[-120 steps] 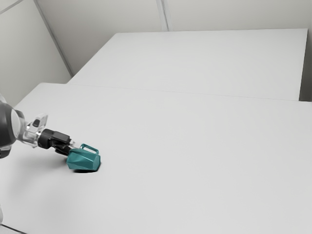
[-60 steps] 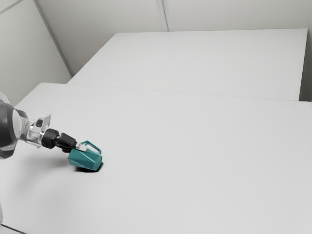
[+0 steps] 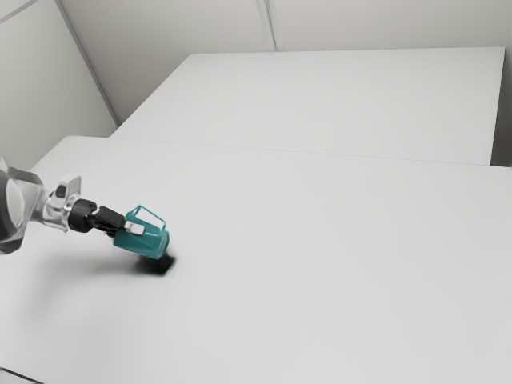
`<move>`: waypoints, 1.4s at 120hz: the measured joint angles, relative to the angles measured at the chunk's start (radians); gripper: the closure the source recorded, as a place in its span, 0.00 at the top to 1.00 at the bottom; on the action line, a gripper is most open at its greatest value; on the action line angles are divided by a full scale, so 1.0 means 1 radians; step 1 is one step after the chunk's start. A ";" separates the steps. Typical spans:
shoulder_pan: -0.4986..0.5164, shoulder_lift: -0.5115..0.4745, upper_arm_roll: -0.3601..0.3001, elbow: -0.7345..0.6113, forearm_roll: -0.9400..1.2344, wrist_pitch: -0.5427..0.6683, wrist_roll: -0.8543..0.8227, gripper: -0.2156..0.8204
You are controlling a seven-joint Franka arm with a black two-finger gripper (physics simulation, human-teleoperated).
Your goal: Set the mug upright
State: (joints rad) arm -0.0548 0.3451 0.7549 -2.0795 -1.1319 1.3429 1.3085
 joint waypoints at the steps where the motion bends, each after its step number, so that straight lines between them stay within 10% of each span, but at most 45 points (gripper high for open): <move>1: -0.001 -0.007 0.000 0.000 0.000 0.000 0.000 0.05; 41: -0.017 -0.201 -0.157 0.044 0.114 0.159 -0.095 0.04; 107: 0.003 -0.236 -0.512 0.230 0.858 0.552 -0.459 0.04; 168: 0.009 -0.161 -0.589 0.247 1.061 0.694 -0.703 0.04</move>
State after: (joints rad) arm -0.0453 0.1845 0.1659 -1.8328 -0.0711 2.0374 0.6056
